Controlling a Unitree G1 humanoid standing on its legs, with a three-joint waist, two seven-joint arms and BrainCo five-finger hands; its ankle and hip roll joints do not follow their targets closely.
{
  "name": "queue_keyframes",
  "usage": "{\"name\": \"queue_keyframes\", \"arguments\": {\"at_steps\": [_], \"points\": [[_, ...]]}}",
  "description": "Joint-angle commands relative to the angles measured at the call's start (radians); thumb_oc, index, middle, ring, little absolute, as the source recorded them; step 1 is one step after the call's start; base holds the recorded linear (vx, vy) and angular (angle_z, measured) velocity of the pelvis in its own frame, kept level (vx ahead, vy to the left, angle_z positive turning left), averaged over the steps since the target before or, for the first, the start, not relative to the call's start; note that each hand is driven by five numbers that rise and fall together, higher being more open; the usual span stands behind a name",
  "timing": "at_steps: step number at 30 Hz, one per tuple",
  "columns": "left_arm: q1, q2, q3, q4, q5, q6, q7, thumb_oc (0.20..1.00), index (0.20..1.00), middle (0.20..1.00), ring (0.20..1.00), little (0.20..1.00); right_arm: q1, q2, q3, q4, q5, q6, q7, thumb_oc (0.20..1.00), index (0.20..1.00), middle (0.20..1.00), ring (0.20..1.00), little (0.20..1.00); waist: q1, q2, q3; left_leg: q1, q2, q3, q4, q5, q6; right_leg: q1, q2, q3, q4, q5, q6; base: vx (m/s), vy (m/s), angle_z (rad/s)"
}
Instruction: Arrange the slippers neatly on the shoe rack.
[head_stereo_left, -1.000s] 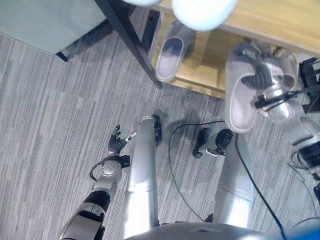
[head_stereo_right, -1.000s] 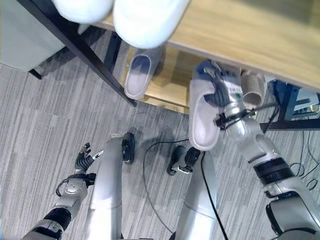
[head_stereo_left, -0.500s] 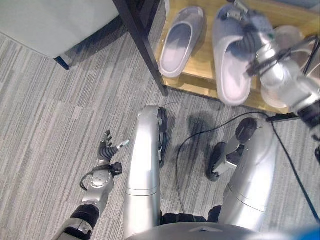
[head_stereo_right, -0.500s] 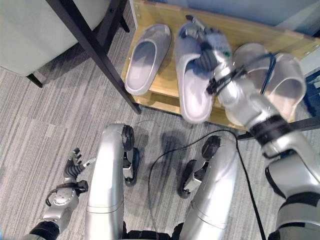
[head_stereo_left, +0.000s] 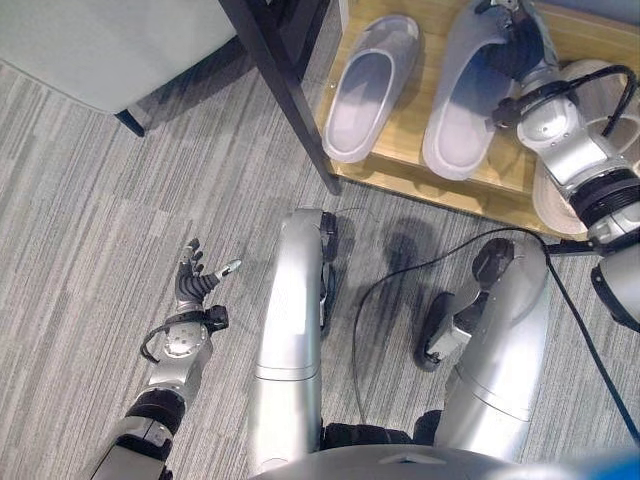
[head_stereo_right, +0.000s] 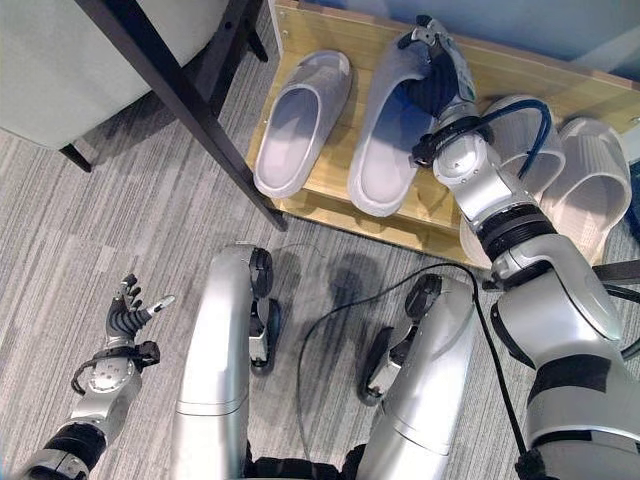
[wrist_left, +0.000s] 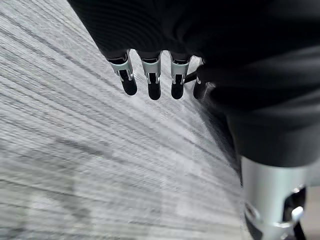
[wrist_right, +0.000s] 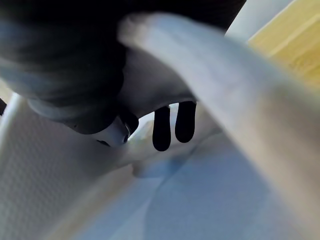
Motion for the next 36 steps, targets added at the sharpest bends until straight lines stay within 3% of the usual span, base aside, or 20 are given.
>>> {"name": "queue_keyframes", "arguments": {"at_steps": [1,7,12,18,19,29,36], "points": [[0.054,0.027,-0.034,-0.029,-0.051,-0.044,-0.025,1.0,1.0,1.0,1.0,1.0,-0.092,-0.025,-0.021,-0.023,0.061,-0.046,-0.007,0.2,0.2,0.2,0.2,0.2,0.074,-0.02,-0.032,0.002,0.006,-0.142,-0.056,-0.055,0.019,0.022,0.002,0.148,-0.004,0.09,-0.046,0.0,0.0,0.0],[0.032,0.011,-0.103,0.027,-0.02,-0.029,-0.043,1.0,1.0,1.0,1.0,1.0,-0.091,0.01,0.015,0.01,0.054,-0.048,0.012,0.2,0.2,0.2,0.2,0.2,0.088,-0.04,-0.032,0.002,0.008,-0.154,-0.022,-0.071,0.016,0.026,-0.004,0.147,0.011,0.095,-0.05,0.0,0.036,-0.01],[0.031,0.004,-0.081,0.056,-0.037,-0.028,-0.044,1.0,1.0,1.0,1.0,1.0,-0.068,0.031,0.024,-0.01,0.028,-0.045,0.011,0.2,0.2,0.2,0.2,0.2,0.09,-0.059,-0.032,0.002,0.005,-0.164,-0.021,-0.069,0.009,0.034,-0.003,0.141,0.006,0.1,-0.058,-0.01,0.025,0.0],[0.036,-0.001,-0.09,0.089,-0.025,-0.024,-0.042,1.0,1.0,1.0,1.0,1.0,-0.077,0.068,0.039,0.065,-0.031,-0.027,0.002,0.2,0.2,0.2,0.2,0.2,0.084,-0.062,-0.032,0.002,0.011,-0.153,-0.006,-0.072,0.009,0.025,0.005,0.152,0.028,0.103,-0.062,-0.03,0.041,-0.04],[0.037,-0.002,-0.091,0.092,-0.025,-0.023,-0.041,1.0,1.0,1.0,1.0,1.0,-0.077,0.069,0.037,0.082,-0.033,-0.026,0.0,1.0,1.0,1.0,1.0,1.0,0.083,-0.062,-0.032,0.002,0.011,-0.152,-0.005,-0.072,0.009,0.024,0.006,0.155,0.029,0.103,-0.062,0.0,0.0,0.0],[0.02,-0.026,-0.092,0.137,-0.042,-0.012,-0.038,1.0,1.0,1.0,1.0,1.0,-0.053,0.117,-0.008,0.169,-0.068,-0.002,-0.052,1.0,1.0,1.0,1.0,1.0,0.052,-0.054,-0.032,0.002,0.013,-0.133,0.007,-0.069,0.005,0.022,0.027,0.185,0.051,0.1,-0.064,-0.03,0.022,-0.01],[0.028,-0.055,-0.085,0.183,-0.008,0.002,-0.039,1.0,1.0,1.0,1.0,1.0,0.024,0.095,-0.07,-0.03,-0.049,-0.04,-0.077,1.0,1.0,1.0,1.0,1.0,0.032,-0.069,-0.032,0.002,0.014,-0.13,0.006,-0.068,0.0,0.022,0.031,0.196,0.061,0.104,-0.06,0.0,0.009,0.0]]}}
